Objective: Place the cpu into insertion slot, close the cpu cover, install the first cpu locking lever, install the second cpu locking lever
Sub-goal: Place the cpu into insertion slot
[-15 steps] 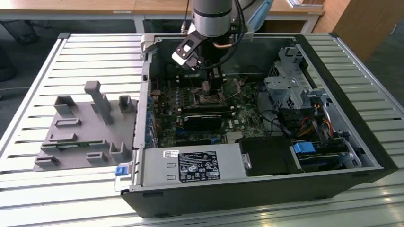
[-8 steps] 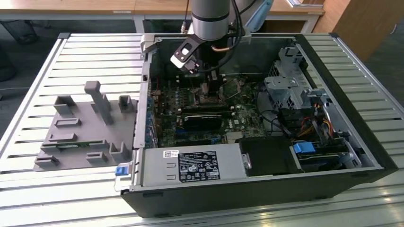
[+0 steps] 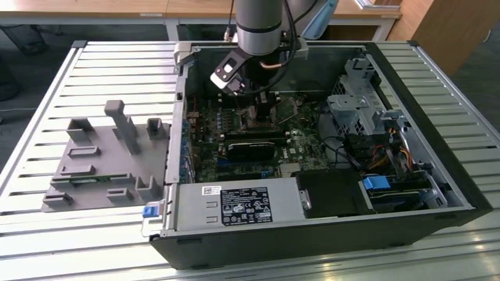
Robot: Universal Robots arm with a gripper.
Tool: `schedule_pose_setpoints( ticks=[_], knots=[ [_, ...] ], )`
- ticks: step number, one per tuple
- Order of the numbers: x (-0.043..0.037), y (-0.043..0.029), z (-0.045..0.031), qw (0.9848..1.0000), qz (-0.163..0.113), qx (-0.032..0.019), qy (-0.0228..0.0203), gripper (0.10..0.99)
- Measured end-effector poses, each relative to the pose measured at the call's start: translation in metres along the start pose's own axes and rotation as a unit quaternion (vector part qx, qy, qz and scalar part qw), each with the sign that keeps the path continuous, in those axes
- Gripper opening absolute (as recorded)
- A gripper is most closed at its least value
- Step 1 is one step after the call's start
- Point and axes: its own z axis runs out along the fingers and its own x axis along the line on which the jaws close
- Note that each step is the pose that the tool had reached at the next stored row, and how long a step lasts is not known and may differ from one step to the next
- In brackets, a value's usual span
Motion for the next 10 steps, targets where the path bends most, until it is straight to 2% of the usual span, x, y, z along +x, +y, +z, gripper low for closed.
schedule_pose_setpoints(
  ticks=[10],
  knots=[
    [0.0026, -0.0013, 0.0102, 0.9999, 0.014, 0.0, -0.0017, 0.541]
  ],
)
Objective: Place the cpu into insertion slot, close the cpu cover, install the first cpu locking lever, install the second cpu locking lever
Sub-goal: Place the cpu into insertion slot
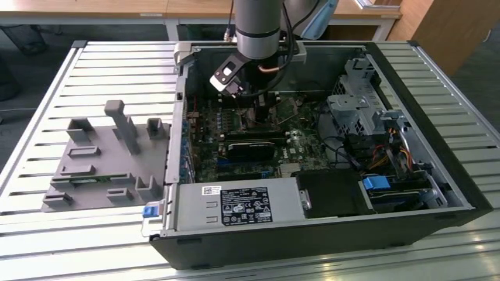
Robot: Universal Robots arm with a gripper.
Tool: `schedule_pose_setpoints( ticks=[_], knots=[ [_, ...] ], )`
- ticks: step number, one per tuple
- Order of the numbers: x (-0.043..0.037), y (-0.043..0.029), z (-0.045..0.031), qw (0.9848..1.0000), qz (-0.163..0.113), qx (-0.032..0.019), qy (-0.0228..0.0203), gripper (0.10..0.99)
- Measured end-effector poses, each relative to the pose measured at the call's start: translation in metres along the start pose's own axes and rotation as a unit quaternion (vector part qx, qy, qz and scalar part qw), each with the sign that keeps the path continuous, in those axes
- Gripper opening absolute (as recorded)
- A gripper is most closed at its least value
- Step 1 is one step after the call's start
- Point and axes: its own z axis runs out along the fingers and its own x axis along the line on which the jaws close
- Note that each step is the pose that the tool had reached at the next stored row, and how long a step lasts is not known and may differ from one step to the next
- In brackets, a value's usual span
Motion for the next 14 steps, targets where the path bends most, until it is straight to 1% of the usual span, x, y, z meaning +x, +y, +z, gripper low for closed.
schedule_pose_setpoints(
  ticks=[8, 14],
  knots=[
    [0.0002, -0.0013, 0.0091, 1.0, 0.0, 0.0, -0.0004, 0.541],
    [0.0011, -0.0016, 0.0115, 1.0, 0.0, 0.0, -0.0005, 0.541]
  ],
)
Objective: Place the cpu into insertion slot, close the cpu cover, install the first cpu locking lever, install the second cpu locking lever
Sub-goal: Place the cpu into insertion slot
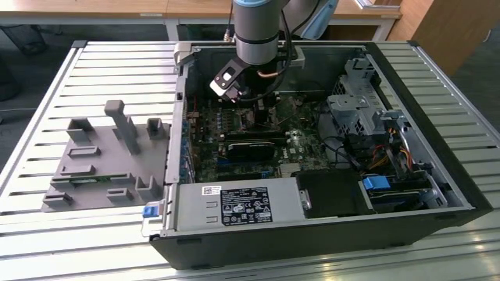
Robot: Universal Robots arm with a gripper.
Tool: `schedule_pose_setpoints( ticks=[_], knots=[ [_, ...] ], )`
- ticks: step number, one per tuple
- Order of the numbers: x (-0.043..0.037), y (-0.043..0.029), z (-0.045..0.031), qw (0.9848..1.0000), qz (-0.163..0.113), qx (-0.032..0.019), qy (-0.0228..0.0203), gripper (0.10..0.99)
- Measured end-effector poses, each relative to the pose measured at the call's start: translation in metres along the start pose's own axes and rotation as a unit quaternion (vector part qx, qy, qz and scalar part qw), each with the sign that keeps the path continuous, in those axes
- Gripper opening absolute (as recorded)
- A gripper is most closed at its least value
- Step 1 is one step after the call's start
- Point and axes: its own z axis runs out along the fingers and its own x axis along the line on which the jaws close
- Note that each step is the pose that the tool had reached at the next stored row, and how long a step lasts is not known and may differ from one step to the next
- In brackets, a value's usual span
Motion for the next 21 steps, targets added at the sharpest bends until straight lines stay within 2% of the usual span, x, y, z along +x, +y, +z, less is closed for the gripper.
schedule_pose_setpoints(
  ticks=[12, 21],
  knots=[
    [0.0018, -0.0004, 0.0045, 1.0, 0.005, 0.0001, -0.0005, 0.541],
    [0.002, -0.0001, 0.0047, 1.0, 0.006, 0.0001, -0.0005, 0.541]
  ],
)
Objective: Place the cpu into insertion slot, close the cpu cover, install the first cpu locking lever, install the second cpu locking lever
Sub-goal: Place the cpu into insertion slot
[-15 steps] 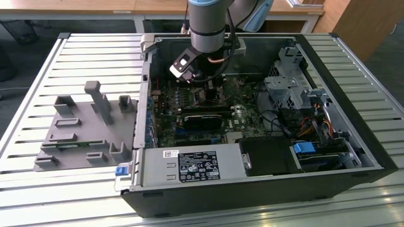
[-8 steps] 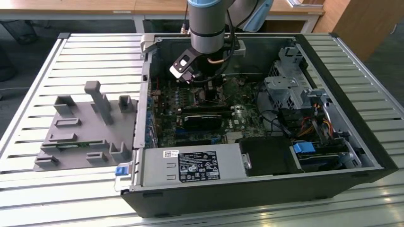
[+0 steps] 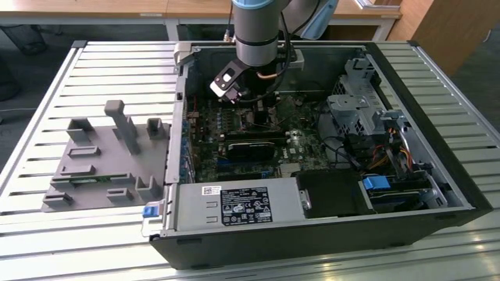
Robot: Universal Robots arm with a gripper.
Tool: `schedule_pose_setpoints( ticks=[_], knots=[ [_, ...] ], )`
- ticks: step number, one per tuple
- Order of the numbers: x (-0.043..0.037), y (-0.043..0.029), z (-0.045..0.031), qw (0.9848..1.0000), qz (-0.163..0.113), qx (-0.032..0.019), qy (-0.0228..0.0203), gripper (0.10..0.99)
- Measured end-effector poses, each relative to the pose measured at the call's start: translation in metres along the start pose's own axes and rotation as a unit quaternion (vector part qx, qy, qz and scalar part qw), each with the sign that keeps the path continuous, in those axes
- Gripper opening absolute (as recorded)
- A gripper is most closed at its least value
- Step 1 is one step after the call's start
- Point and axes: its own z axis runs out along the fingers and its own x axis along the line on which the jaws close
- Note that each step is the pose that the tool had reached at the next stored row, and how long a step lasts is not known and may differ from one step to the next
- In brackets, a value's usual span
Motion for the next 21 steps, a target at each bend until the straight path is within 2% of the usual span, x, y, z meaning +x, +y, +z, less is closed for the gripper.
schedule_pose_setpoints(
  ticks=[6, 7, 21],
  knots=[
    [0.0, 0.0, 0.0, 1.0, 0.0, 0.0001, -0.0001, 0.553],
    [0.0, 0.0, 0.0001, 1.0, 0.0, 0.0, 0.0, 0.612],
    [0.0021, -0.0001, 0.0015, 1.0, 0.0, 0.0, 0.0, 0.612]
  ],
)
